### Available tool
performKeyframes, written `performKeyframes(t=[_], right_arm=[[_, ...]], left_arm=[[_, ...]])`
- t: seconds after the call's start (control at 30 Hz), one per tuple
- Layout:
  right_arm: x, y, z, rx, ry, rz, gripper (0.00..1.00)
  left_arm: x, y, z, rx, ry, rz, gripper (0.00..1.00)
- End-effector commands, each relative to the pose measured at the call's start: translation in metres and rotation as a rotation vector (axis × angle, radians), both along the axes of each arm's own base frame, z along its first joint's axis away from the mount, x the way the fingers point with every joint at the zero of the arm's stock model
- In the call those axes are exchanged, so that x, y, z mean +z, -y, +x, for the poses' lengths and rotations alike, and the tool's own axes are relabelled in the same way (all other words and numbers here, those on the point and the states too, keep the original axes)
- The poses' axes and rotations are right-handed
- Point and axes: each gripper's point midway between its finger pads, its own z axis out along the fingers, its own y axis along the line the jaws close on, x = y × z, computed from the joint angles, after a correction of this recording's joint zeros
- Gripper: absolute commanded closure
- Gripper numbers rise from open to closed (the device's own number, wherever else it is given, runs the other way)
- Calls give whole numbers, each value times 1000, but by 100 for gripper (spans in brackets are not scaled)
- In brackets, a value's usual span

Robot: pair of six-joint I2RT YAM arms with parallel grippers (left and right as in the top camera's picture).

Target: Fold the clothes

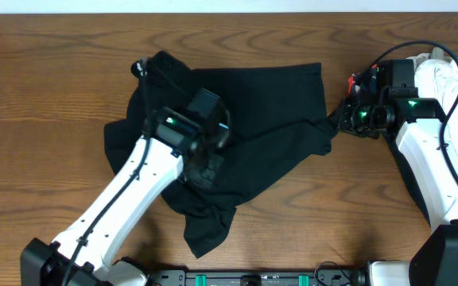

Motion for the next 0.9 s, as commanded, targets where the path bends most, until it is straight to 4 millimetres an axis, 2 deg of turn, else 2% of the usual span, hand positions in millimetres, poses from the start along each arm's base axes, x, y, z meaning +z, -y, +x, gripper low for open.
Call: performKeyframes(t=[0.0, 0.1, 0.2, 0.33, 0.6, 0.73, 0.87], right_arm=[[6, 1, 5, 14, 27, -11, 77], [6, 1, 5, 14, 26, -11, 75], [5, 1, 3, 14, 17, -11, 75], [5, 1, 2, 14, 13, -10, 75], [4, 1, 2, 11, 8, -8, 74], [3, 1, -1, 11, -2, -9, 74], [3, 1, -1, 11, -5, -9, 74]], left_arm=[[-4, 34, -27, -87, -67, -73, 66], [-17, 48, -43, -103, -66, -40, 65], [-41, 55, -59, -80, -90, 0, 66], [-71, 53, -72, -51, -133, 45, 65], [-105, 51, -68, -105, -162, 83, 52], [-124, 45, -75, -103, -233, 137, 52], [-129, 50, -80, -150, -268, 113, 52]])
